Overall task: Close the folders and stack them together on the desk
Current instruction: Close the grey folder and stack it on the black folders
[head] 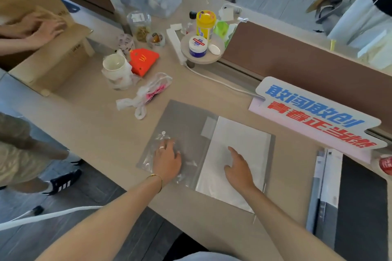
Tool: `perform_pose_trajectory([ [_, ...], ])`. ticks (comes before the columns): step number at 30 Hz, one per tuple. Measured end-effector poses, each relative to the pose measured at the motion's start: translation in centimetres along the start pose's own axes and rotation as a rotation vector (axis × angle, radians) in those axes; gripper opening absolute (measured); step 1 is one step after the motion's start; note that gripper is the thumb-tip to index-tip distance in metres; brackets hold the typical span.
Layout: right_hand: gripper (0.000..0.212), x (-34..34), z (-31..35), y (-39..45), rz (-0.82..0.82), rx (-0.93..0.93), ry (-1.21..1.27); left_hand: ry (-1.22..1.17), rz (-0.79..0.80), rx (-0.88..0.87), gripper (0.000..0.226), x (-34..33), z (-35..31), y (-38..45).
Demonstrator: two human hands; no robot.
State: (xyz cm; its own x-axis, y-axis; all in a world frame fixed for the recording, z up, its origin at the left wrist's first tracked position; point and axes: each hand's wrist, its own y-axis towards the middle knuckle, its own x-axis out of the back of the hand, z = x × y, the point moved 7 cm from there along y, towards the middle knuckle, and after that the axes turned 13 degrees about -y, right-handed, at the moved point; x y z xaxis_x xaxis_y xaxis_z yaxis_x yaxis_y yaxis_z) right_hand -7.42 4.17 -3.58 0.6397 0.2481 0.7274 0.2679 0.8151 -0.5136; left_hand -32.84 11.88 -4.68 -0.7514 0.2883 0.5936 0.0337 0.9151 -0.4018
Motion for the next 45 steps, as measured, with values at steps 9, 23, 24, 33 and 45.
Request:
perform_pose_trajectory([
  [9, 0.070, -1.2, -0.8, 0.8, 0.101, -0.026, -0.243, 0.166, -0.080, 0.162, 0.048, 3.7, 4.7, 3.7],
  [23, 0.078, -0.9, -0.1, -0.2, 0.149, -0.074, -0.176, -0.193, -0.104, 0.221, 0.046, 1.0, 1.9, 2.9],
  [24, 0.078, -0.7, -0.3, -0.1, 0.155, -0.090, -0.161, -0.236, -0.078, 0.231, 0.050, 0.8, 1.6, 3.0],
  [33, 0.078, 0.2, -2.3, 0.4, 0.169, -0.183, 0.055, -0.572, 0.192, 0.346, 0.056, -2.4, -1.7, 2.2],
  [45, 0.075, -0.3, -3.3, -1.0, 0.284, -0.157, 0.428, -0.581, 0.076, -0.009, 0.029, -0.4, -9.2, -0.2],
])
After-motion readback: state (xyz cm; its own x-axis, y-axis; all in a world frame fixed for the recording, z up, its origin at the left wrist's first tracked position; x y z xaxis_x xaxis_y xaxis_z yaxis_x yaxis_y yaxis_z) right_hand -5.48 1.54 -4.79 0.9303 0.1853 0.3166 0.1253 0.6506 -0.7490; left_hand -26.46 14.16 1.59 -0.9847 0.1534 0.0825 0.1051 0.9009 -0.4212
